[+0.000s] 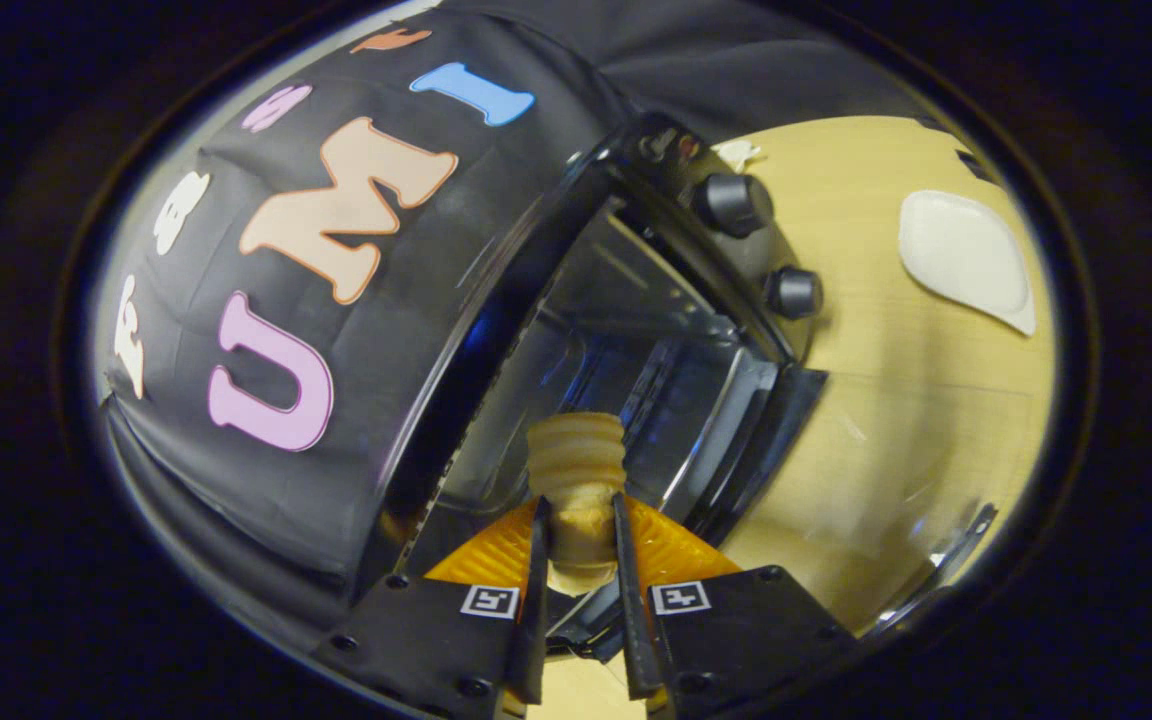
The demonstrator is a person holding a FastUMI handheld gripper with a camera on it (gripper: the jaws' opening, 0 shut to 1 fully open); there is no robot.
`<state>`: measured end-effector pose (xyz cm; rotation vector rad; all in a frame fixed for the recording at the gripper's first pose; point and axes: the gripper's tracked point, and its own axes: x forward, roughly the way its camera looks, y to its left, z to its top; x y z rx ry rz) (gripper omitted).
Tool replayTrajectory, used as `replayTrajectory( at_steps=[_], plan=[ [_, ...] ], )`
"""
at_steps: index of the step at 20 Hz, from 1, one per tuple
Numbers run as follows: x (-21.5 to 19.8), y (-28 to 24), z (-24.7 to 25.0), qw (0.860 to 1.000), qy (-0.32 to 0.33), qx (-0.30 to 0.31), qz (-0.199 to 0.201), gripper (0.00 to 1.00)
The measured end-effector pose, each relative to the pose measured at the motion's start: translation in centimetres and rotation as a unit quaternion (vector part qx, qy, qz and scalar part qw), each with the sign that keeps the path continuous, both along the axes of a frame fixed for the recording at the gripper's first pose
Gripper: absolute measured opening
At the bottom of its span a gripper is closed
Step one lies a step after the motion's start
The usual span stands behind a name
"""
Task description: Open the toaster oven, put the food inside, and close the toaster oven door.
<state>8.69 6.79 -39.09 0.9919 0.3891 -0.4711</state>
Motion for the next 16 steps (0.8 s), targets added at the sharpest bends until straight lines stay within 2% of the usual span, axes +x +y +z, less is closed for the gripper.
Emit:
replayTrajectory(
  at_steps=[9,12,16],
  plan=[
    [2.4,-0.6,-0.4,0.998,-0.017,-0.058,0.026,0.39],
    [1.3,-1.0,-0.4,0.996,-0.005,-0.084,0.029,0.49],
    [0.2,-1.3,0.4,0.993,-0.002,-0.11,0.032,0.67]
  ],
)
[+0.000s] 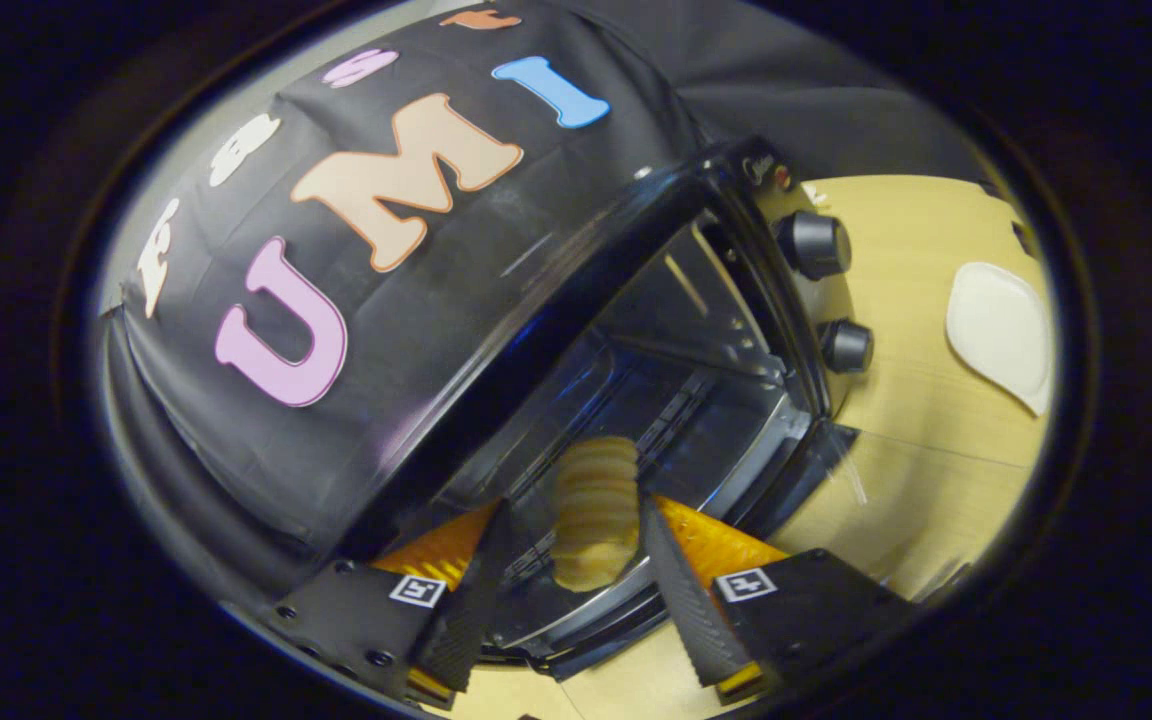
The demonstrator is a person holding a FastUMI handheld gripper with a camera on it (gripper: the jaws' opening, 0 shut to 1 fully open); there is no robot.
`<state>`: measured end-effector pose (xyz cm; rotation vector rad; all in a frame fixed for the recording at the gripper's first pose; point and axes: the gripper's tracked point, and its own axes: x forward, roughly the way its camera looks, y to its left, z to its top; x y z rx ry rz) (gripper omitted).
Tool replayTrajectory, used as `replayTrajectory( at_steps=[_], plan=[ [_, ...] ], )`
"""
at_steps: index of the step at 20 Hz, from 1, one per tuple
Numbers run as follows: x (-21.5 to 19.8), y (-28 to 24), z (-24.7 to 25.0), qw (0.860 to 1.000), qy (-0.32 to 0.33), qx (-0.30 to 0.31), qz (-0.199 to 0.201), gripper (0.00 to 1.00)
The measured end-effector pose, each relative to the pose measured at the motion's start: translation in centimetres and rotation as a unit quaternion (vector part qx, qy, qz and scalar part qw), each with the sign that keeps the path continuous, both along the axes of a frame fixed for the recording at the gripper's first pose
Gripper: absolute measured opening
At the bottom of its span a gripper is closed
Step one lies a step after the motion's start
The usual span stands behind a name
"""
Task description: Open the toaster oven, put the food inside, and close the toaster oven door.
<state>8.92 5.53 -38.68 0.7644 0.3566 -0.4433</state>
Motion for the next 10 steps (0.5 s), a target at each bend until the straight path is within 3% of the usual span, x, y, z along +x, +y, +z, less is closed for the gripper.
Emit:
replayTrajectory(
  at_steps=[7,10],
  plan=[
    [-5.7,1.4,-1.7,0.994,0.09,-0.027,0.047,0.99],
    [-9.3,2.0,-2.0,0.982,0.149,-0.07,0.095,1.0]
  ],
)
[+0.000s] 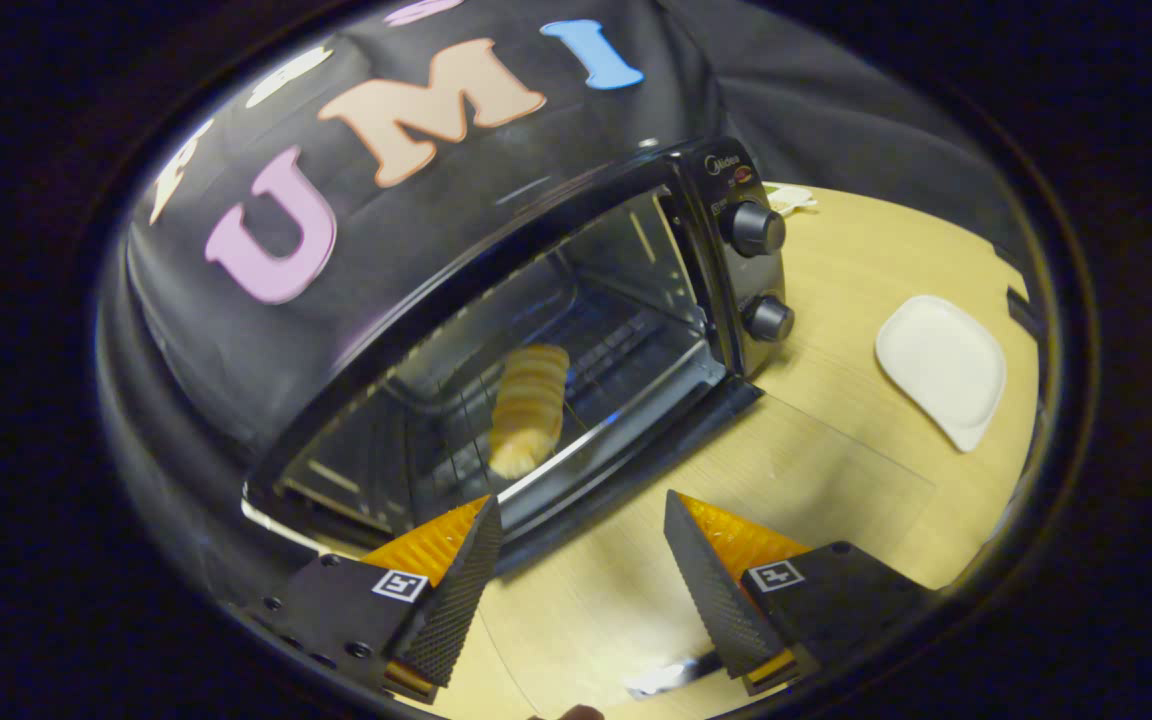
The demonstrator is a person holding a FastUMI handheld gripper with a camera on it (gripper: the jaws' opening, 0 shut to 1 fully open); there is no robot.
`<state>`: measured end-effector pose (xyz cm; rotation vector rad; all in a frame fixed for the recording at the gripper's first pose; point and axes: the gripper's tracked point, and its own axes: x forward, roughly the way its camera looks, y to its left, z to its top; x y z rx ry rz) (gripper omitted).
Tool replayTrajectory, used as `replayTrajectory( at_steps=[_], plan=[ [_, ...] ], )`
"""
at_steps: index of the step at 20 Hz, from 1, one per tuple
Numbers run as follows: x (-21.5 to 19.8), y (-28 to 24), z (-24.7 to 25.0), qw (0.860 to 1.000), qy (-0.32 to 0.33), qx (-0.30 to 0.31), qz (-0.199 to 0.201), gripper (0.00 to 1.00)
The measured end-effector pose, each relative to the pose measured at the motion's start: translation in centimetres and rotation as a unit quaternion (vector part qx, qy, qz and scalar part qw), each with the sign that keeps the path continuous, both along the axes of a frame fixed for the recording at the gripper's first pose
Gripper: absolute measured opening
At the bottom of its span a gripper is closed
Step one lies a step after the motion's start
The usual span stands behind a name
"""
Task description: Open the toaster oven, put the food inside, and close the toaster oven door.
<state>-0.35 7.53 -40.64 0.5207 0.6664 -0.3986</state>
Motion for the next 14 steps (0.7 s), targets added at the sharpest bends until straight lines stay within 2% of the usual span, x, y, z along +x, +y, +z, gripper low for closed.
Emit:
replayTrajectory(
  at_steps=[3,7,10,14],
  plan=[
    [-4.5,-0.5,0.3,0.995,0.07,-0.056,0.046,1.0],
    [-10.4,-1.5,0.3,0.975,0.176,-0.105,0.082,1.0],
    [-14.0,-1.4,-0.6,0.958,0.24,-0.112,0.107,1.0],
    [-14.3,-1.3,-3.2,0.956,0.253,-0.086,0.12,1.0]
  ],
)
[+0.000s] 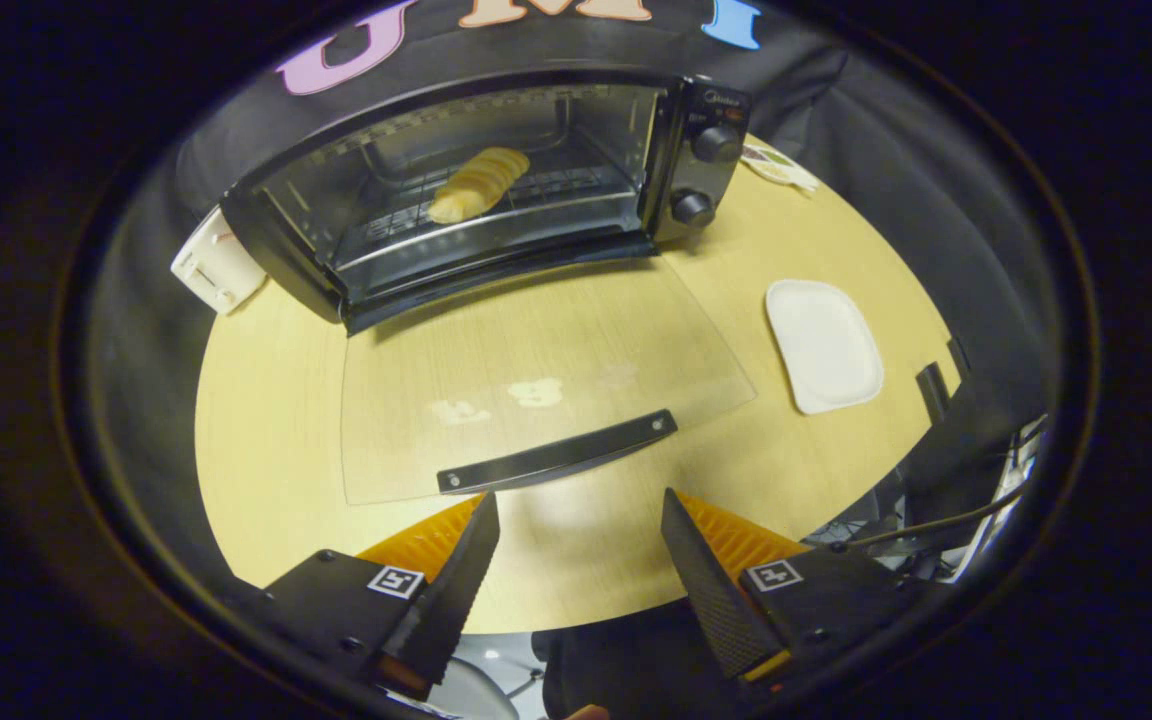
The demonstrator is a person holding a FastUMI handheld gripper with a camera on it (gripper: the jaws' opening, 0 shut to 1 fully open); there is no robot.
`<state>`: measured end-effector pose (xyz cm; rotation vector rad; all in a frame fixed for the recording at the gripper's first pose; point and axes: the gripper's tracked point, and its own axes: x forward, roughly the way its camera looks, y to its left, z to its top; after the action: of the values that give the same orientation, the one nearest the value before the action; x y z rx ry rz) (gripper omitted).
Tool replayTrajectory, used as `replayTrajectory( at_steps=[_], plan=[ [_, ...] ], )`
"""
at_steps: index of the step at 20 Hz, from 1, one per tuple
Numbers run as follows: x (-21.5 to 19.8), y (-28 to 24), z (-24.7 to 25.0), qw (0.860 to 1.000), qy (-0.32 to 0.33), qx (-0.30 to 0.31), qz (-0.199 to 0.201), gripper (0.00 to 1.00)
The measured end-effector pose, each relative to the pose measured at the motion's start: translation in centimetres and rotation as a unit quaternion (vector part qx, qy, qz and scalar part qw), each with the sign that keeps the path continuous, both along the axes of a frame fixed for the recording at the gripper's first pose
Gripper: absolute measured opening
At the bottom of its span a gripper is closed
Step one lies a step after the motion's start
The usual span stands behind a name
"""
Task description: Open the toaster oven, put the food inside, and close the toaster oven door.
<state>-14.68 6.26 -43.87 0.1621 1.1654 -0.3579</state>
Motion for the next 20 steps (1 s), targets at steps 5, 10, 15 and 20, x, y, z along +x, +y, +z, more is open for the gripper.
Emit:
replayTrajectory(
  at_steps=[5,10,15,20],
  plan=[
    [0.5,-0.4,-2.7,0.999,0.024,0.024,0.027,1.0],
    [0.4,-0.3,-2.1,0.999,0.022,0.041,0.024,1.0],
    [-0.2,0.5,-3.1,0.996,0.058,0.042,0.052,1.0],
    [1.0,1.0,-4.2,0.993,0.054,0.041,0.101,0.99]
  ],
)
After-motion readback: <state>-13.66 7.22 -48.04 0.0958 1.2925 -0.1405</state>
